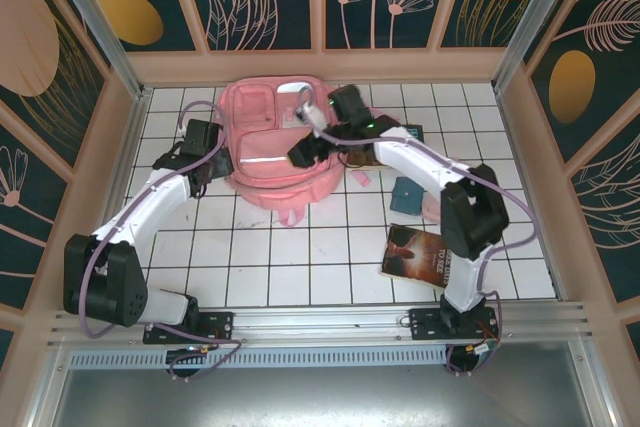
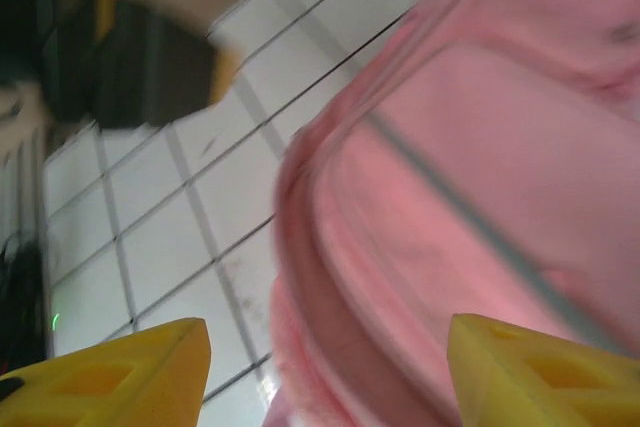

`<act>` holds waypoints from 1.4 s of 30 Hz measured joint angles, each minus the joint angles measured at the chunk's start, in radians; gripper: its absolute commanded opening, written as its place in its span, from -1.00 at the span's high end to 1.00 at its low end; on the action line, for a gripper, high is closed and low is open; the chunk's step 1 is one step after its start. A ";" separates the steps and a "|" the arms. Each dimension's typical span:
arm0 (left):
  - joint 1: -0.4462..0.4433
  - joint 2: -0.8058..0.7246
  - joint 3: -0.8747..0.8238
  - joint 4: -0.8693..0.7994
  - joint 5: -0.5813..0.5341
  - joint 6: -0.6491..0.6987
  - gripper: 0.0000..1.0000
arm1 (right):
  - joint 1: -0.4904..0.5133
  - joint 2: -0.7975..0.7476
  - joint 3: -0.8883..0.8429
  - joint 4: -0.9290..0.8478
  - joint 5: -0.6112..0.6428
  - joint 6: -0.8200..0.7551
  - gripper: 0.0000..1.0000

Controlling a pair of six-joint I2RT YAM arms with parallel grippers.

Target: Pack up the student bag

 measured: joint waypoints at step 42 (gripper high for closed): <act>-0.008 0.256 -0.028 0.169 0.179 -0.153 -0.34 | -0.064 0.378 0.251 0.006 0.172 0.603 -0.29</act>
